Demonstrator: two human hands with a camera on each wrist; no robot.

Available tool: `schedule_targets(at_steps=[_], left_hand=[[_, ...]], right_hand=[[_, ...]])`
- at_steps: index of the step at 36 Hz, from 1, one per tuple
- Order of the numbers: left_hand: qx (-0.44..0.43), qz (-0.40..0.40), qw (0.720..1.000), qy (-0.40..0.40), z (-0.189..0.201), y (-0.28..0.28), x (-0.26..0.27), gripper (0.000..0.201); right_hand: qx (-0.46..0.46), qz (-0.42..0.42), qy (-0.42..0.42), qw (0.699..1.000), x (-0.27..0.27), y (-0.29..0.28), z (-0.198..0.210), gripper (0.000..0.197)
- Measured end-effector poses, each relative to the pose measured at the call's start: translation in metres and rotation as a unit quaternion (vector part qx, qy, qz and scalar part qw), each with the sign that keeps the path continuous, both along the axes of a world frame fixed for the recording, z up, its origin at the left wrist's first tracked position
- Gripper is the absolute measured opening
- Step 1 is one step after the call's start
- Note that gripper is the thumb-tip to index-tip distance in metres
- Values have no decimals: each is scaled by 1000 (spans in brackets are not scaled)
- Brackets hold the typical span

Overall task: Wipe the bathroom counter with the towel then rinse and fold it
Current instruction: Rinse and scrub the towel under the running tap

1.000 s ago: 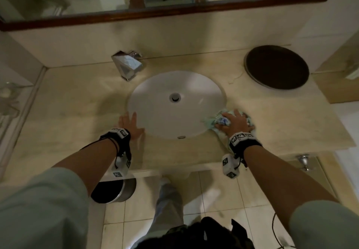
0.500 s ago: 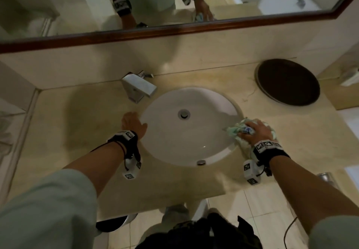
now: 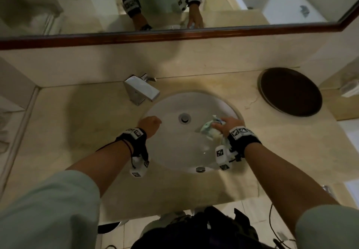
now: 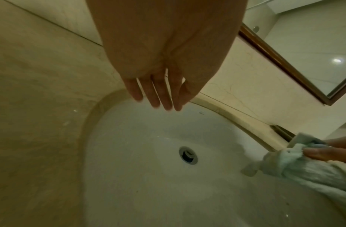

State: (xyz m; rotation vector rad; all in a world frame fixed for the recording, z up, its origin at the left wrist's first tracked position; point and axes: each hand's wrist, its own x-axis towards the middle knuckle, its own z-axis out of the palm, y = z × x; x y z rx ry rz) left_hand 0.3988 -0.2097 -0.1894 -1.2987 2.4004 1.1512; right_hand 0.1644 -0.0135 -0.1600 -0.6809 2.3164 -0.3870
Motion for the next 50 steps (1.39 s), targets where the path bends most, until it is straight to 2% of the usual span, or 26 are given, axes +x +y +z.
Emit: schedule_targets(at_steps=[3, 6, 9, 12, 14, 17, 20, 23, 24, 26, 29, 32, 35, 40, 44, 46, 50], left_hand=[[99, 12, 995, 18, 13, 10, -12, 32], [182, 8, 983, 38, 24, 21, -25, 57], [251, 6, 966, 65, 33, 33, -37, 84], [284, 58, 952, 99, 32, 38, -43, 90], [245, 65, 962, 98, 32, 36, -42, 77], [134, 19, 990, 39, 29, 28, -33, 55], [81, 4, 996, 30, 30, 24, -22, 50], [38, 20, 998, 48, 32, 23, -10, 41], [23, 22, 998, 49, 33, 23, -7, 41], [-14, 25, 999, 38, 34, 22, -2, 42], [-66, 42, 997, 15, 35, 18, 8, 37], [-83, 113, 990, 24, 36, 9, 20, 37], [-82, 155, 984, 39, 44, 0, 25, 42], [-55, 136, 989, 15, 48, -3, 26, 44], [-57, 121, 991, 1, 47, -3, 29, 41], [-55, 120, 991, -5, 46, -4, 30, 39], [-50, 119, 992, -8, 45, -9, 31, 38]], right_hand=[[-30, 45, -28, 998, 7, -17, 2, 47], [-56, 103, -35, 993, 20, -31, 9, 47], [-95, 140, -53, 984, 31, -48, 11, 35], [-108, 181, -70, 975, 36, -63, 10, 24], [-114, 209, -75, 968, 37, -70, 11, 24], [-108, 231, -98, 962, 38, -77, 8, 20], [-92, 252, -109, 957, 39, -84, 4, 21], [-68, 279, -117, 951, 41, -94, 0, 13], [-64, 281, -115, 951, 40, -98, -3, 18], [-61, 271, -109, 954, 39, -105, -4, 23], [-84, 237, -101, 962, 39, -122, 2, 20], [-131, 213, -107, 962, 41, -148, 13, 8], [-194, 192, -129, 953, 53, -172, 36, 21], [-229, 148, -185, 944, 70, -200, 63, 32], [-205, 113, -285, 930, 80, -212, 72, 25], [-187, 122, -274, 935, 81, -216, 70, 17], [-176, 127, -258, 942, 75, -224, 60, 12]])
